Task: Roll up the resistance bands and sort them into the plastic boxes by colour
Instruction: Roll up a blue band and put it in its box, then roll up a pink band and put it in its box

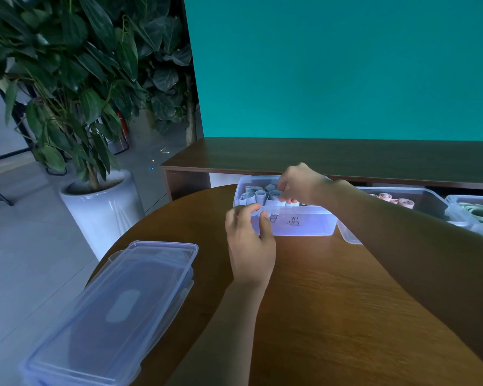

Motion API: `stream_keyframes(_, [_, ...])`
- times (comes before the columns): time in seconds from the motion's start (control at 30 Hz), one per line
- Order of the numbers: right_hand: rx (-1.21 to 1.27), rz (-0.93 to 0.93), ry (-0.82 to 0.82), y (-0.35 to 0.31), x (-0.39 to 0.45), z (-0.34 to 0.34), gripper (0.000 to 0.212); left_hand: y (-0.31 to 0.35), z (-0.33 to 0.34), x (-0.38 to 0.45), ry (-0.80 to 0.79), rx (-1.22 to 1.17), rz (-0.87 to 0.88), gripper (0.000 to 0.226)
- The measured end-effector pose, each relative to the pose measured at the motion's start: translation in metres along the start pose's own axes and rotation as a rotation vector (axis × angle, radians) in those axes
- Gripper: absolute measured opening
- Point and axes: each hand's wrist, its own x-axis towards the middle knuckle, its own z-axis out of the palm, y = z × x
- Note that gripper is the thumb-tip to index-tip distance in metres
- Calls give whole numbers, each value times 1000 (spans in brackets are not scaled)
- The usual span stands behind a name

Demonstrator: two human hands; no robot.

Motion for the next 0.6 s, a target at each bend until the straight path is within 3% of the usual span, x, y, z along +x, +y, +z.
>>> stream_keyframes(0.27, [123,-17,138,14,-37,-17,22,6,-1,-4,-14,16,25,28])
stream_keyframes(0.37, [197,-19,242,27,-79,-28,29,15,-4,-14,-24,1,42,30])
stream_keyframes(0.47, [252,20,320,44,-137,-32,24,36,-1,-31,-7,-37,66,24])
stream_keyframes(0.6, [342,103,364,78,-224,-28,20,90,16,-68,-168,-103,25,22])
